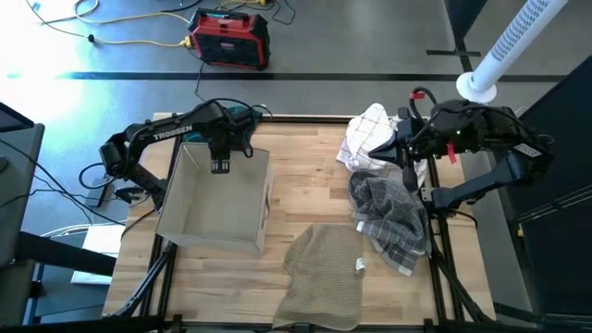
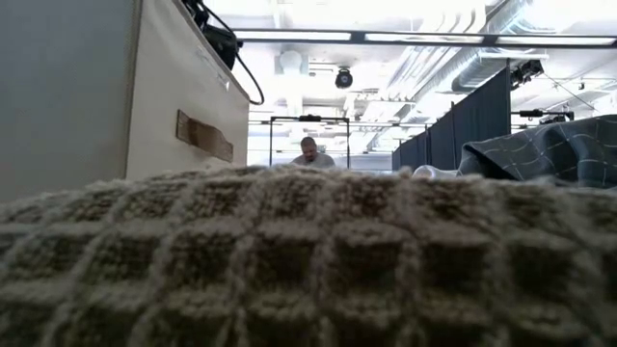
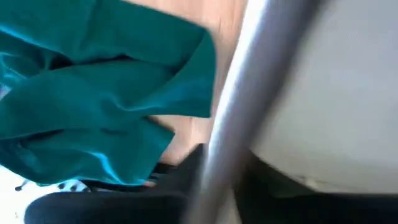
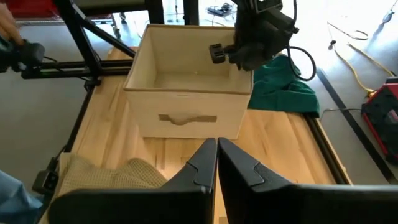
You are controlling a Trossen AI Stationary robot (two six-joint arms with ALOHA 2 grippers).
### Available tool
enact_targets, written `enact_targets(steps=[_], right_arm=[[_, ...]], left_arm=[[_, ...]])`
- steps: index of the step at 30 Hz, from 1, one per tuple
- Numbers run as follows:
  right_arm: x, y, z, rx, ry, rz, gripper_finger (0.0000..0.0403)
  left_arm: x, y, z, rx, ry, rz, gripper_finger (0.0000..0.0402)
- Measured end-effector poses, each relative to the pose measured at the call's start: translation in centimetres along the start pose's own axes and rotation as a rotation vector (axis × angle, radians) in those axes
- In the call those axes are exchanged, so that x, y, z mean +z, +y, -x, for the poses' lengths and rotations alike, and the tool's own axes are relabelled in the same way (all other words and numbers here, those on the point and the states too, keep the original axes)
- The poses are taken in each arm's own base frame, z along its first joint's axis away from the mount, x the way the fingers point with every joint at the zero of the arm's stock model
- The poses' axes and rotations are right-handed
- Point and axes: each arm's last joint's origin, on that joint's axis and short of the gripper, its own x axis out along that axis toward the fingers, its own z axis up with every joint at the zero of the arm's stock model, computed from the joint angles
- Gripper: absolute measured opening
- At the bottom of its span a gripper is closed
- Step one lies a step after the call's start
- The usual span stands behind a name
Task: Fold towel
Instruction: Move the laundry organizer to the top center of the table
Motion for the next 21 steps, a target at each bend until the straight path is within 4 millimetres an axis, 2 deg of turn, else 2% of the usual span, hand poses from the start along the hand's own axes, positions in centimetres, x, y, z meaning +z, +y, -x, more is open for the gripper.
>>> enact_targets(steps=[7, 18, 21], right_arm=[[0.0, 0.0, 0.0, -0.001, 0.000, 0.004, 0.0000], [0.0, -0.1, 0.0, -0.027, -0.001, 0.006, 0.0000], [0.0, -0.2, 0.0, -0.050, -0.003, 0.006, 0.0000]], left_arm=[[-0.6, -1.1, 3.4, -0.070, -0.016, 0.027, 0.0003], [-0.6, -2.3, 9.8, 0.007, -0.271, 0.078, 0.0001], [0.1, -2.1, 10.7, 0.029, -0.380, 0.069, 0.0001]])
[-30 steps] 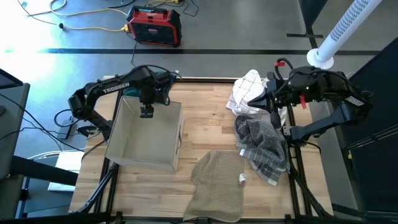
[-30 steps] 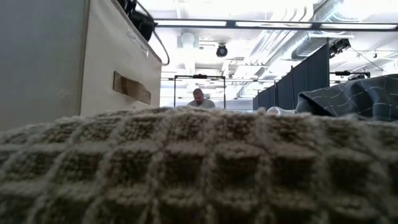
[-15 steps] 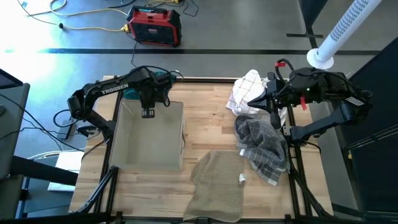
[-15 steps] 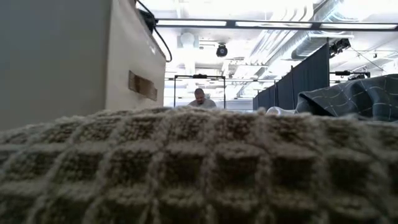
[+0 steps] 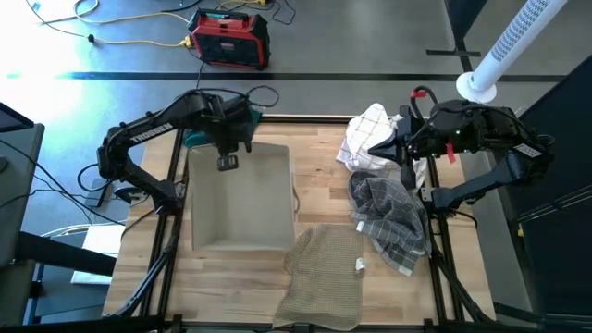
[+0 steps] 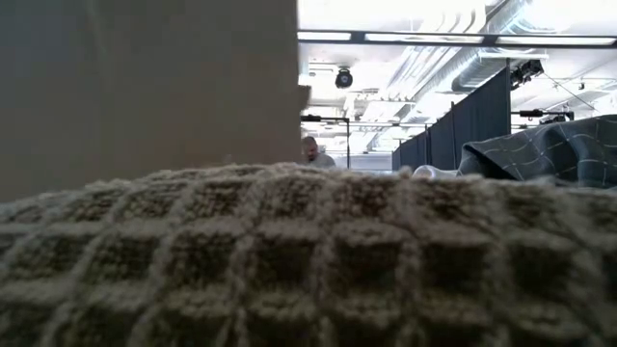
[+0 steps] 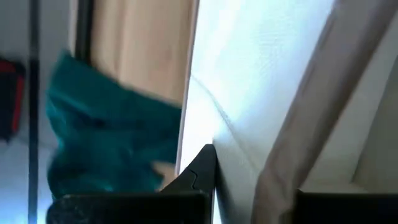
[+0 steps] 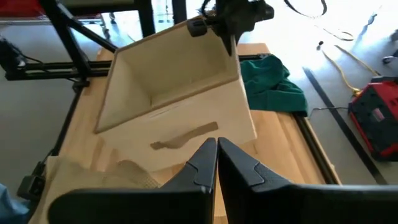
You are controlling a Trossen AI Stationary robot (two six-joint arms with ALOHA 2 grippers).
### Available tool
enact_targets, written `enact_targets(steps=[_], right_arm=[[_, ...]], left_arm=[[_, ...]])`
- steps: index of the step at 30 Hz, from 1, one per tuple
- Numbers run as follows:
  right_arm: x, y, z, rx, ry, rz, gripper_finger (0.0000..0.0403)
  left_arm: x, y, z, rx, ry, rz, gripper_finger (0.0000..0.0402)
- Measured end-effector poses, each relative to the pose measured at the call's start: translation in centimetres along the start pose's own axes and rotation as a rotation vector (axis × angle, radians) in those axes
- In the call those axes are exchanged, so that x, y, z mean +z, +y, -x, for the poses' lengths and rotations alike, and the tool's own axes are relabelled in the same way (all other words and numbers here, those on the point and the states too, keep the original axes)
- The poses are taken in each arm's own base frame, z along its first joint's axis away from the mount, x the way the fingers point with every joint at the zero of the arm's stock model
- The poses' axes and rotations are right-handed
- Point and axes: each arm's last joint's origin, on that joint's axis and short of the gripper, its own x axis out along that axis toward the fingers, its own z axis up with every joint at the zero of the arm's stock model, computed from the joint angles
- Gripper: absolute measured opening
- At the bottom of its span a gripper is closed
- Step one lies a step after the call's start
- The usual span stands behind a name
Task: Fold towel
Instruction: Move the laundry organizer to the top center of the table
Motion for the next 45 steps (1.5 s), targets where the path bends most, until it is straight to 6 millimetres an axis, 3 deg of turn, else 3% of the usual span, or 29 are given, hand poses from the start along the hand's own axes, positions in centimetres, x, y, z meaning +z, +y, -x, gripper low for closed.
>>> enact_targets(steps=[6, 13, 17, 27, 36, 45], right_arm=[[0.0, -0.1, 0.0, -0.030, -0.001, 0.001, 0.0000], [0.0, -0.1, 0.0, -0.028, -0.001, -0.003, 0.0000], [0.0, -0.1, 0.0, -0.028, -0.001, -0.003, 0.0000], [0.0, -0.1, 0.0, -0.038, 0.002, 0.000, 0.0000], [-0.1, -0.2, 0.0, -0.054, 0.005, -0.019, 0.0000], [-0.2, -0.2, 0.0, -0.055, 0.015, -0.067, 0.0000]], left_arm=[[2.7, 1.2, -1.1, 0.045, -0.178, -0.022, 0.0000], [6.5, 4.3, -3.5, 0.141, -0.386, 0.056, 0.0000], [7.3, 6.5, -6.0, 0.213, -0.352, 0.055, 0.0000], [6.9, 9.2, -10.7, 0.224, -0.143, -0.183, 0.0000], [7.9, 10.2, -8.8, 0.341, -0.229, -0.312, 0.0000], [8.3, 13.4, -8.4, 0.476, -0.358, -0.312, 0.0000]])
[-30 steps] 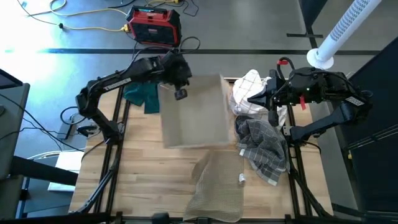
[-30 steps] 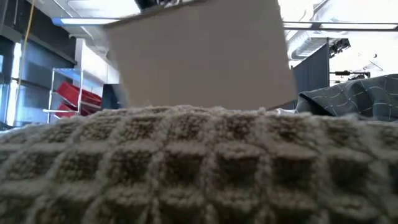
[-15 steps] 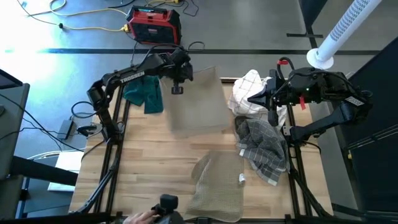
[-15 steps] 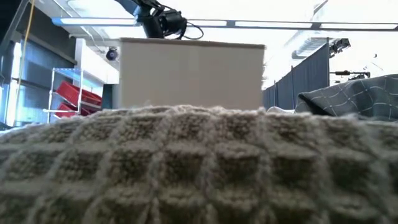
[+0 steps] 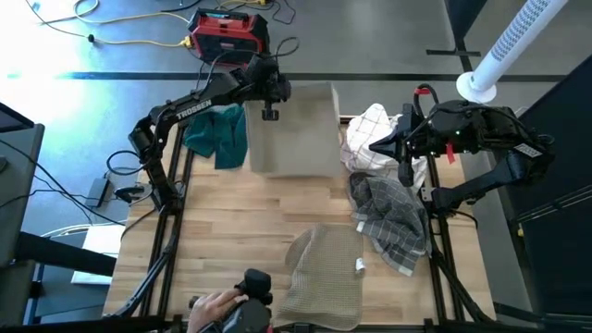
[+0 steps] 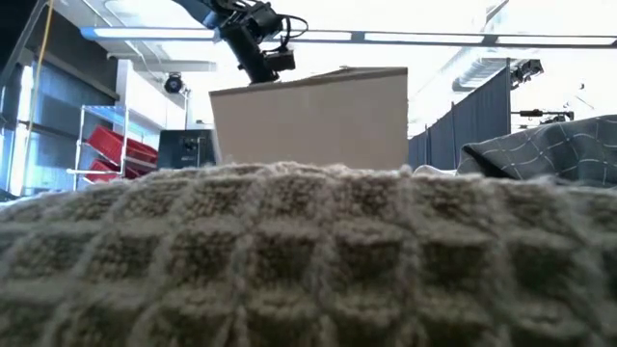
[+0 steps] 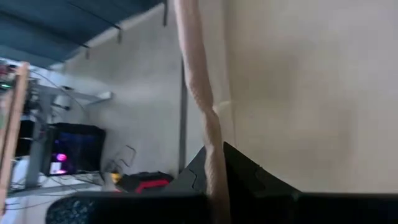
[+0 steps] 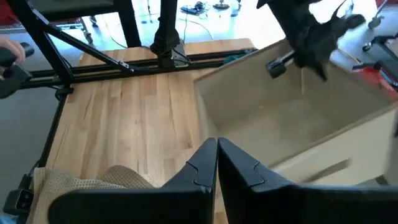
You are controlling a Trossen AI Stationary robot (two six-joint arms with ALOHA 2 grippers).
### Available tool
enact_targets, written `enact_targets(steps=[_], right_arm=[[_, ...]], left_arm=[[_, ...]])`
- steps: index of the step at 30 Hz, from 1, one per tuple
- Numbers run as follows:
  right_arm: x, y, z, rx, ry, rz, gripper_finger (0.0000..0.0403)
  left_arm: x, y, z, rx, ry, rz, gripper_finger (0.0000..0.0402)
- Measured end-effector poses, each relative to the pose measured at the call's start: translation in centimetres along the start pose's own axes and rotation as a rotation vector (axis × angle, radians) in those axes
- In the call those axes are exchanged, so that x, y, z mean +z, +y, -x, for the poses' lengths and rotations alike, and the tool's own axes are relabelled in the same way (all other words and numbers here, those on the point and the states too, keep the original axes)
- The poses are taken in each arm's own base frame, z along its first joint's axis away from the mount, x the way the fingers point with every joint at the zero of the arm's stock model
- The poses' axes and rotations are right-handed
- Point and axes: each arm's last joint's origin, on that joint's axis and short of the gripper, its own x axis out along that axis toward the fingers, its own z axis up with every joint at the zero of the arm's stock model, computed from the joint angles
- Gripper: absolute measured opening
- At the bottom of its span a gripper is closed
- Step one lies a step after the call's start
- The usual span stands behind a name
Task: Fold towel
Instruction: Move the laundry organizer to the top center of the table
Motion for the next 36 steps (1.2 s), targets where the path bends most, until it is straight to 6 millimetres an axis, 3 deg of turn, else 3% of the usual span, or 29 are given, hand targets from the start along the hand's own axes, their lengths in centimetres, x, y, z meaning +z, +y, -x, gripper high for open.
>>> enact_targets(steps=[12, 19, 24, 28, 36], right_arm=[[-0.2, 0.0, 0.0, -0.002, 0.018, -0.032, 0.0000], [-0.3, -0.1, 0.0, -0.032, 0.030, -0.026, 0.0000], [-0.3, -0.2, 0.0, -0.067, 0.026, 0.014, 0.0000], [-0.3, -0.2, 0.0, -0.068, 0.026, 0.013, 0.0000], [-0.4, -0.2, 0.0, -0.069, 0.033, 0.014, 0.0000]], left_arm=[[-0.4, 0.1, -0.6, -0.040, -0.042, -0.159, 0.0000], [-1.9, -1.5, -4.7, -0.163, 0.039, -0.148, 0.0000], [-1.3, -1.9, -5.2, -0.134, 0.044, -0.165, 0.0005], [-0.9, -1.8, -5.3, -0.098, 0.028, -0.174, 0.0037], [-0.5, -1.4, -5.2, -0.034, 0.034, -0.154, 0.0143]])
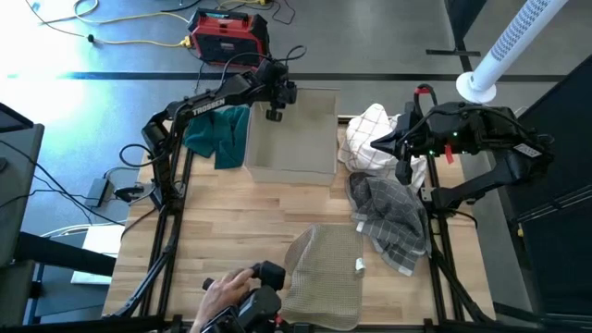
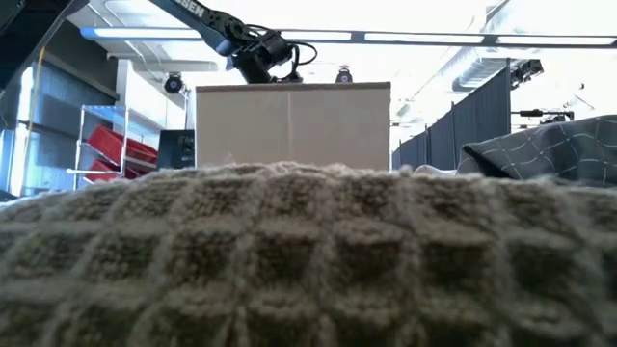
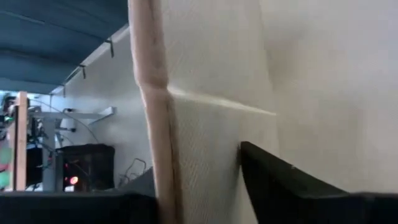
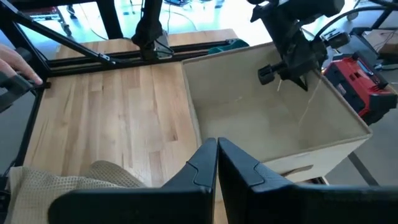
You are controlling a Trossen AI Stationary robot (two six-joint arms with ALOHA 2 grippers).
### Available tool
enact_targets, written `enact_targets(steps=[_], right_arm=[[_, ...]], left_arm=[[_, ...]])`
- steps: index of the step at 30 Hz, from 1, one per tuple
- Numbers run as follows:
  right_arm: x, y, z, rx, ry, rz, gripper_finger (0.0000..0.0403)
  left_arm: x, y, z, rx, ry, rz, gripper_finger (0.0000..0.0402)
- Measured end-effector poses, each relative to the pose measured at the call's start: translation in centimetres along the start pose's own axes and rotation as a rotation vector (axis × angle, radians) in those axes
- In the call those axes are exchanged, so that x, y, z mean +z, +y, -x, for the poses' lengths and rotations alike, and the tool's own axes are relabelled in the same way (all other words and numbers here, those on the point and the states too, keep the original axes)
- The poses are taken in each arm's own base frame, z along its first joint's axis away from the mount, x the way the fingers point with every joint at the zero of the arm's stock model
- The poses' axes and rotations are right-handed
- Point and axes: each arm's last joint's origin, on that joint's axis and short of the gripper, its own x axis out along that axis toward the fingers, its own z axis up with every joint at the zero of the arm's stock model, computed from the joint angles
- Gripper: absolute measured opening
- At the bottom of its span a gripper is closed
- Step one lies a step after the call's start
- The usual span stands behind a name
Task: Fold towel
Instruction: Move the laundry organizer to the top center of the table
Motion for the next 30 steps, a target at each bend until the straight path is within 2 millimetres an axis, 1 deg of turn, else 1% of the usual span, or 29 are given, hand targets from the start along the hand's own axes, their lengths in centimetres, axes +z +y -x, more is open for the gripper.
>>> enact_targets(steps=[6, 9, 12, 15, 19, 22, 24, 26, 30], right_arm=[[-0.1, 0.0, 0.0, -0.001, 0.008, -0.002, 0.0000], [-0.1, 0.0, 0.0, -0.001, 0.008, 0.002, 0.0000], [-0.1, 0.0, 0.0, -0.001, 0.008, 0.007, 0.0000], [-0.1, 0.0, 0.0, -0.001, 0.008, 0.023, 0.0000], [-0.1, 0.0, 0.0, 0.001, 0.009, 0.038, 0.0000], [-0.1, 0.0, 0.0, 0.008, 0.011, 0.066, 0.0000], [-0.1, 0.0, 0.0, 0.008, 0.009, 0.066, 0.0000], [0.1, 0.1, -0.1, 0.018, -0.004, 0.058, 0.0000], [0.7, 0.3, -0.4, 0.059, -0.048, 0.027, 0.0000]], left_arm=[[0.4, -0.1, 0.3, 0.028, 0.040, 0.021, 0.0220], [0.9, -0.2, 1.0, 0.091, 0.108, 0.010, 0.0239], [1.6, 0.2, 2.6, 0.196, 0.197, -0.002, 0.0244], [2.1, 0.8, 5.5, 0.279, 0.203, 0.067, 0.0244], [2.2, 1.6, 11.1, 0.318, 0.085, 0.260, 0.0241], [1.9, 1.5, 15.3, 0.304, 0.015, 0.388, 0.0239], [1.6, 0.9, 17.8, 0.278, -0.014, 0.454, 0.0239], [1.6, 0.0, 19.8, 0.220, -0.044, 0.507, 0.0239], [2.4, -3.1, 21.8, -0.032, -0.075, 0.531, 0.0239]])
